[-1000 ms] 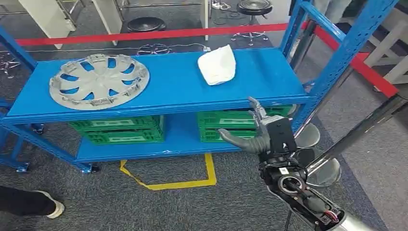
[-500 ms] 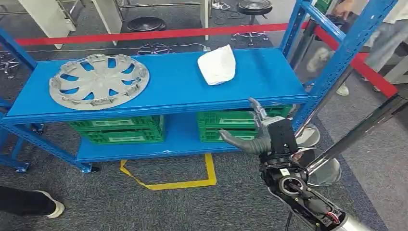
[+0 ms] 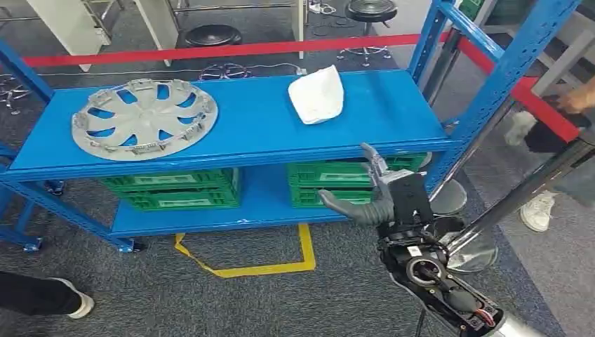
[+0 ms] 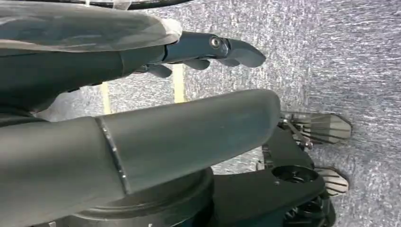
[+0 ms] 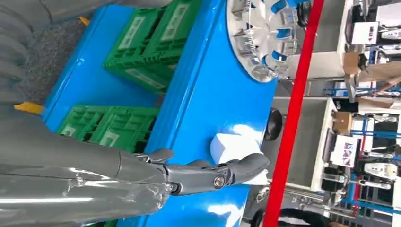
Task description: Take the parts from the cabinet and place them on the table.
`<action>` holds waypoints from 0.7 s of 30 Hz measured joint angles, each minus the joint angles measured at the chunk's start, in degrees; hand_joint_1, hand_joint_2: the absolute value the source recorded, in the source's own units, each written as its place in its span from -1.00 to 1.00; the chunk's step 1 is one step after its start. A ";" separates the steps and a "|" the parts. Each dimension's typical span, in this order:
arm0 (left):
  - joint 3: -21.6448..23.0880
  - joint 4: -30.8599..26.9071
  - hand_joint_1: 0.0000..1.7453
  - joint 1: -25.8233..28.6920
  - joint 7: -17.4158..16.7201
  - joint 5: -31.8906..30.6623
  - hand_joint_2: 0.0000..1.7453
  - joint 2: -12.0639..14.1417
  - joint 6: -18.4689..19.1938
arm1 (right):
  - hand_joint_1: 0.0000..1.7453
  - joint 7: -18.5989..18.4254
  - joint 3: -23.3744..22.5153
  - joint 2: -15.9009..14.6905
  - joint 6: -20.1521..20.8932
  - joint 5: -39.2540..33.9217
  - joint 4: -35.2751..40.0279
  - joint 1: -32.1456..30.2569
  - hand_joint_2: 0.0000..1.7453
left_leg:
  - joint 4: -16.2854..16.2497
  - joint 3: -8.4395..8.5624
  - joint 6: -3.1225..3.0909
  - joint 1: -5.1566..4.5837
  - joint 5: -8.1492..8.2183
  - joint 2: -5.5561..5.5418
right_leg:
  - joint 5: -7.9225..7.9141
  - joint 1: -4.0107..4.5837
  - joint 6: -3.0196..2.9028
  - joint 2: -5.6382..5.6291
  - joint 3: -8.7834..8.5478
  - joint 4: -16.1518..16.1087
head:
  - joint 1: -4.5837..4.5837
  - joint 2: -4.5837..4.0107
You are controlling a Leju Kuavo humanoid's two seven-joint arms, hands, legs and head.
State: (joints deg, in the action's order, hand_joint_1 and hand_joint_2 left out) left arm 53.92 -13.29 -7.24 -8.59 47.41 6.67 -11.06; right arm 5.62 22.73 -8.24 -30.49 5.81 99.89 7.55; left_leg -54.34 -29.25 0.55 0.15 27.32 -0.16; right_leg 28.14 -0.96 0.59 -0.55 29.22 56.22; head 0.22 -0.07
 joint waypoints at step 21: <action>0.00 0.00 -1.00 0.19 0.02 -0.18 -1.00 -0.02 0.09 | -1.00 0.33 0.02 0.00 -0.11 0.00 0.00 0.15 1.00 | 0.00 0.00 0.00 0.00 0.00 0.00 | 0.00 0.00 0.00 0.00 0.00 0.00 | 0.00 0.00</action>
State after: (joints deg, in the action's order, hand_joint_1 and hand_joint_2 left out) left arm 53.92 -13.29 -7.05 -8.57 47.23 6.64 -10.97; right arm 5.95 22.75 -8.24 -30.60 5.81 99.89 7.71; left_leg -54.34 -29.24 0.55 0.15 27.32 -0.16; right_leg 28.13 -0.96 0.59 -0.55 29.23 56.22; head 0.22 -0.07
